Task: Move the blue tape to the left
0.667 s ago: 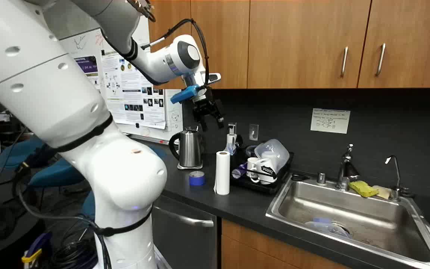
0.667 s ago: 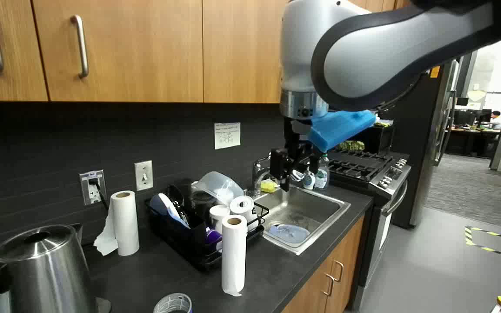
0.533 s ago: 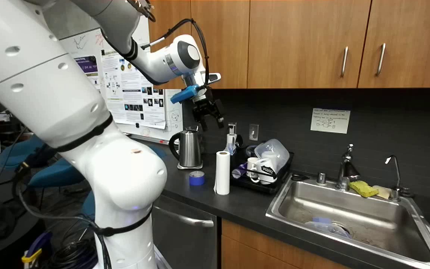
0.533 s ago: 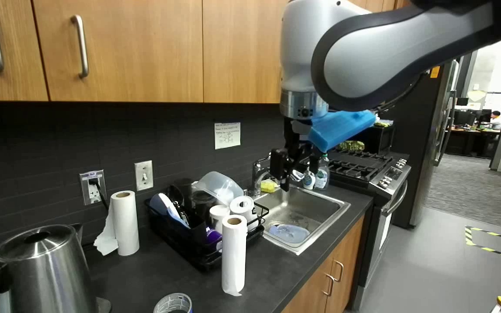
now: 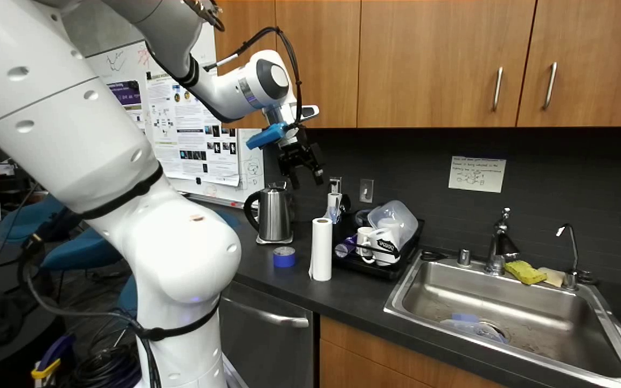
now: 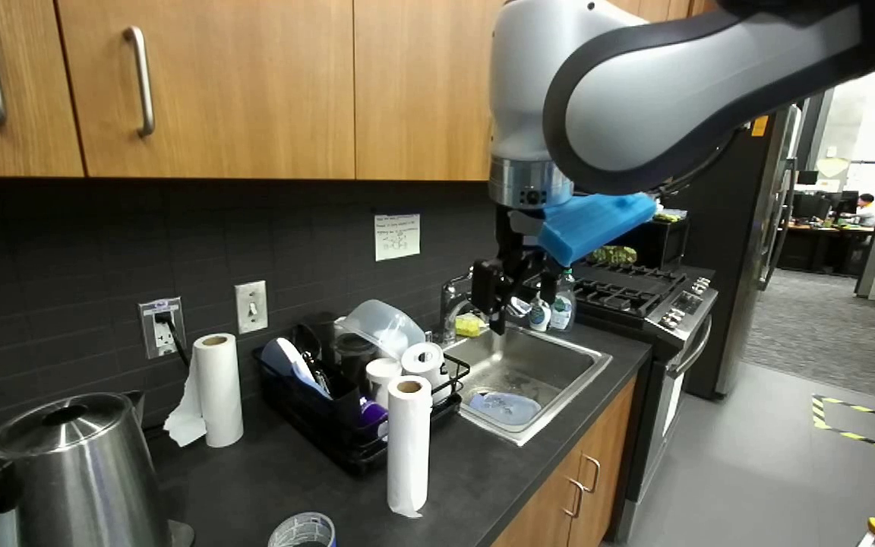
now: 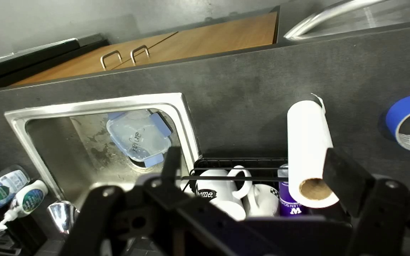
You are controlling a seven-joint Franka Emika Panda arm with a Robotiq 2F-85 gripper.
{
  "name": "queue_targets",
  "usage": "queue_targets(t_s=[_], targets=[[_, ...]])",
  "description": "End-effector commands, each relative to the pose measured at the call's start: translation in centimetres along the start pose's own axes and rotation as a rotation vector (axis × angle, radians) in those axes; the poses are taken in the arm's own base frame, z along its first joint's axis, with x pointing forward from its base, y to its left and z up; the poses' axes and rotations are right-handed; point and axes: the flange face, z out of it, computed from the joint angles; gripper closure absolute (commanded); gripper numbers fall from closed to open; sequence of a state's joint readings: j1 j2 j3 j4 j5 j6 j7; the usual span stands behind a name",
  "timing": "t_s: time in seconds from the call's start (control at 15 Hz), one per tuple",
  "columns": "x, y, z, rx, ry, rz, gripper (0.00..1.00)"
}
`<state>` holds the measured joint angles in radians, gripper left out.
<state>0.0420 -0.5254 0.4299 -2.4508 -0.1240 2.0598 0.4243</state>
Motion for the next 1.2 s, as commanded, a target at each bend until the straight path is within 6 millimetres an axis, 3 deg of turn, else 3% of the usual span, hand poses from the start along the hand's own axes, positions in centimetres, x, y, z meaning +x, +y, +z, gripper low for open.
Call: queue_targets(t_s=[0.0, 0.4, 0.8, 1.13], targets=[[0.0, 0.0, 0.0, 0.000, -0.001, 0.000, 0.00], [0.6, -3.0, -1.1, 0.000, 0.035, -0.043, 0.00], [1.8, -8.6, -2.2, -0.004, 0.068, -0.167, 0.00], [2.5, -13.1, -1.1, -0.006, 0.056, -0.276, 0.00]])
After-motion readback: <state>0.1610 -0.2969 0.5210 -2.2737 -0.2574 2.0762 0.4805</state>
